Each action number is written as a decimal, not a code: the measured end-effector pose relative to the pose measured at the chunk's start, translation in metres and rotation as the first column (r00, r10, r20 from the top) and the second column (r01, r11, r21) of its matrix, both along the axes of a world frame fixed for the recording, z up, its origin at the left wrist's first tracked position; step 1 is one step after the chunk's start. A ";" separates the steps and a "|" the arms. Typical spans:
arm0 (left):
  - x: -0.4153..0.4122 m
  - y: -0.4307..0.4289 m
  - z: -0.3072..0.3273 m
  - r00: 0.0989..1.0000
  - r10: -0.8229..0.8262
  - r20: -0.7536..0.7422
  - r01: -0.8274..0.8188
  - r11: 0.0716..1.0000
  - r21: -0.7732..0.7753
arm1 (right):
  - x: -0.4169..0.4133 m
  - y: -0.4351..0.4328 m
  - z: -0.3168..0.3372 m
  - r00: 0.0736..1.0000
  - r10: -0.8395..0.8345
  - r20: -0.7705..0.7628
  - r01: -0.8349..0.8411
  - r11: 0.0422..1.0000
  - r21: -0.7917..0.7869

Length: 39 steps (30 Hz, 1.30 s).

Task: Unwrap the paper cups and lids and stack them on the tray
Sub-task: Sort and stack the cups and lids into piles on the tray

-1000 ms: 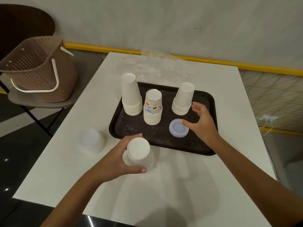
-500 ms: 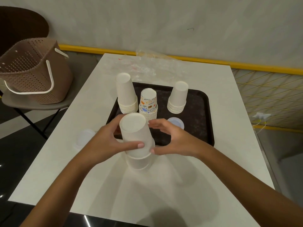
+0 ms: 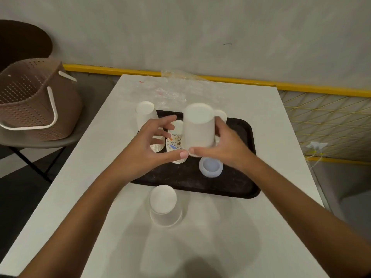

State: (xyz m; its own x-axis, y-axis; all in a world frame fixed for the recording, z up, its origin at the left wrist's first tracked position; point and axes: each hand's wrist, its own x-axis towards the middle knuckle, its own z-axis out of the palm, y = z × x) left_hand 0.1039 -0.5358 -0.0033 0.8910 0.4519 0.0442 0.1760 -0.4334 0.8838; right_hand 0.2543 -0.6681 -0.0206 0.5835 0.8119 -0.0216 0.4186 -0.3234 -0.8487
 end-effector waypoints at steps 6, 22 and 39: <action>0.010 0.007 -0.018 0.999 -0.008 -0.051 0.005 0.998 -0.057 | 0.067 0.009 -0.015 0.965 -0.255 0.058 0.253 0.967 0.036; 0.003 0.012 -0.051 0.993 0.038 -0.109 -0.059 0.978 -0.200 | 0.103 0.035 -0.094 0.955 -0.295 0.012 0.294 0.943 -0.154; -0.049 -0.012 -0.040 0.998 -0.029 -0.063 0.018 0.986 -0.165 | 0.077 -0.010 -0.070 0.886 -0.462 -0.039 0.461 0.887 -0.030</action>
